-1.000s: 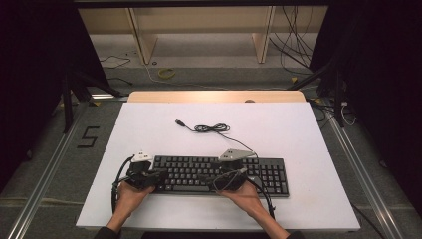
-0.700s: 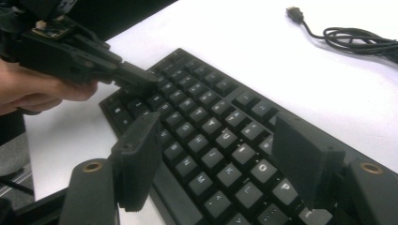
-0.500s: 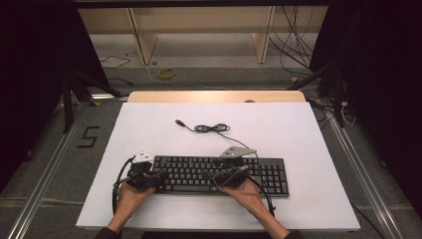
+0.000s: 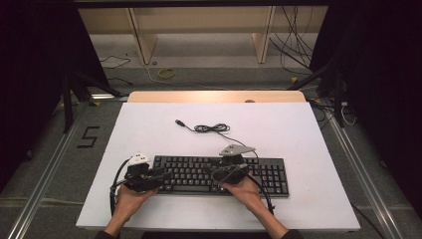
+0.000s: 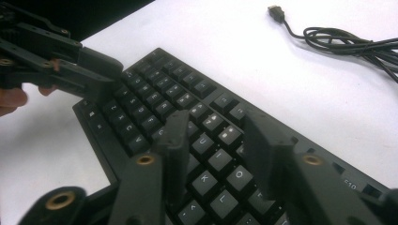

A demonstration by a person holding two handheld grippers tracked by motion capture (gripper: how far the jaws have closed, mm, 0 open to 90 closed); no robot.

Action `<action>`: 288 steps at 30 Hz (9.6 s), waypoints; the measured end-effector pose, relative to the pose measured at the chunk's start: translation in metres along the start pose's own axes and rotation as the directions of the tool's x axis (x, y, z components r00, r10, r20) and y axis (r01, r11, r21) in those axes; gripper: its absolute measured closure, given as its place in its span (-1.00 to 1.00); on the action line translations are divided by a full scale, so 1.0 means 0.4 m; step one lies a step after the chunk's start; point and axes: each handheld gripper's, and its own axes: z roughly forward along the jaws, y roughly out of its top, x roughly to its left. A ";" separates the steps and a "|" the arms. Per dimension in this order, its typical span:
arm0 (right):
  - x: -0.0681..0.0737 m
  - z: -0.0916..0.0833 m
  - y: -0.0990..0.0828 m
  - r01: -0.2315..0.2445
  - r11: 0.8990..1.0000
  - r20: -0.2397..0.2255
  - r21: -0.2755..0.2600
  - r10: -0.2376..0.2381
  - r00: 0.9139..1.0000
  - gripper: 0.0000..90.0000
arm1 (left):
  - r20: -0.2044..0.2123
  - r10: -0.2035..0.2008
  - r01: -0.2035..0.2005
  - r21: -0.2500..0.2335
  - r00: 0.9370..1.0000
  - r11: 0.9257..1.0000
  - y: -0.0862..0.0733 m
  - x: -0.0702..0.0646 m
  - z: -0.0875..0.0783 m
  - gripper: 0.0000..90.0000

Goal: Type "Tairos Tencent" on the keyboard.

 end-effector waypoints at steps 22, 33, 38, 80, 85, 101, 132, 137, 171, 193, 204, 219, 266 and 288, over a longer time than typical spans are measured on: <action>0.013 0.047 0.015 0.038 0.997 -0.015 0.063 -0.037 0.999 1.00 | 0.080 0.017 -0.009 -0.105 0.997 0.994 -0.006 -0.025 -0.020 -0.25; 0.010 0.066 0.011 0.041 0.994 -0.006 0.103 -0.040 0.999 1.00 | 0.066 0.009 -0.002 -0.113 0.998 0.994 -0.008 -0.024 -0.026 -0.34; 0.006 0.069 0.010 0.036 0.993 0.003 0.110 -0.036 0.999 1.00 | 0.068 0.005 0.003 -0.127 0.998 0.992 -0.009 -0.025 -0.030 -0.35; -0.001 0.080 -0.003 0.014 0.988 0.034 0.153 -0.019 0.999 1.00 | 0.056 -0.003 0.011 -0.139 0.998 0.990 -0.010 -0.016 -0.032 -0.36; -0.001 0.059 0.002 0.010 0.993 0.029 0.118 -0.014 0.999 0.98 | 0.054 -0.004 0.012 -0.140 0.999 0.990 -0.010 -0.014 -0.032 -0.36; 0.000 -0.013 -0.010 -0.010 0.998 -0.033 0.056 0.012 0.999 -0.01 | 0.052 -0.008 0.014 -0.119 0.999 0.993 0.010 -0.014 -0.004 -0.27; -0.002 -0.116 -0.056 -0.013 1.000 -0.035 -0.018 0.013 0.999 -0.32 | 0.015 0.094 -0.095 0.069 0.995 0.993 0.063 -0.038 0.110 0.97; 0.004 -0.118 -0.059 -0.012 1.000 -0.039 -0.017 0.012 0.999 -0.34 | 0.010 0.103 -0.103 0.089 0.995 0.991 0.065 -0.042 0.120 0.98; -0.002 -0.125 -0.059 -0.010 0.999 -0.031 -0.030 0.009 0.999 -0.35 | 0.019 0.061 -0.062 0.049 0.998 0.997 0.070 -0.030 0.090 0.69; -0.008 -0.093 -0.033 -0.002 1.000 -0.021 -0.013 0.002 1.000 0.01 | 0.104 0.043 -0.029 -0.127 0.994 0.991 0.050 -0.031 0.010 -0.22; -0.011 -0.051 -0.011 0.014 1.000 0.002 0.024 -0.014 1.000 0.52 | 0.100 0.033 -0.017 -0.164 0.994 0.986 0.030 -0.035 -0.016 -0.32; -0.022 0.006 -0.007 0.027 0.995 0.041 0.092 -0.031 0.999 1.00 | 0.086 0.033 -0.018 -0.175 0.996 0.984 0.008 -0.033 -0.035 -0.34; -0.029 0.019 -0.009 -0.016 0.995 0.034 0.099 0.013 0.999 0.88 | 0.050 0.016 -0.008 -0.159 0.999 0.987 -0.012 -0.013 -0.042 -0.35; -0.012 -0.067 -0.027 -0.023 1.000 -0.023 0.017 0.024 0.999 -0.03 | 0.000 0.006 -0.006 -0.057 1.000 0.998 -0.001 0.005 0.001 0.48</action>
